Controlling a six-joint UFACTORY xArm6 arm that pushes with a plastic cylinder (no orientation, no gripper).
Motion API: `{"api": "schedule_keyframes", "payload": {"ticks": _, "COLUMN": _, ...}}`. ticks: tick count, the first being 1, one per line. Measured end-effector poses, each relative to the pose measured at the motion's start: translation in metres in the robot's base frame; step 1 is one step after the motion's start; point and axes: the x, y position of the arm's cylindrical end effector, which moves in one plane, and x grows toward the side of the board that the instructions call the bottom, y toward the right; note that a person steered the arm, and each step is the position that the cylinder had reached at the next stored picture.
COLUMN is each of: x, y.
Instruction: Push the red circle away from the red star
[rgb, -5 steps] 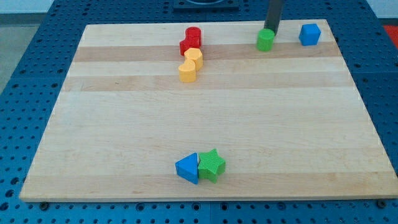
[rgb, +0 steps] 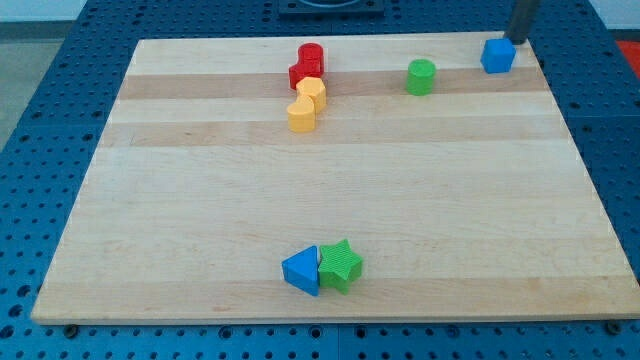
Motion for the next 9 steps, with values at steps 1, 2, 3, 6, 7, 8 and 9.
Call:
{"api": "schedule_keyframes", "payload": {"ticks": 1, "x": 0.028, "y": -0.020}}
{"api": "schedule_keyframes", "payload": {"ticks": 2, "x": 0.069, "y": -0.055}}
{"api": "schedule_keyframes", "payload": {"ticks": 3, "x": 0.104, "y": -0.084}}
{"api": "schedule_keyframes", "payload": {"ticks": 6, "x": 0.048, "y": 0.018}}
{"api": "schedule_keyframes", "payload": {"ticks": 7, "x": 0.001, "y": 0.019}}
{"api": "schedule_keyframes", "payload": {"ticks": 8, "x": -0.028, "y": -0.014}}
{"api": "schedule_keyframes", "payload": {"ticks": 9, "x": -0.023, "y": -0.078}}
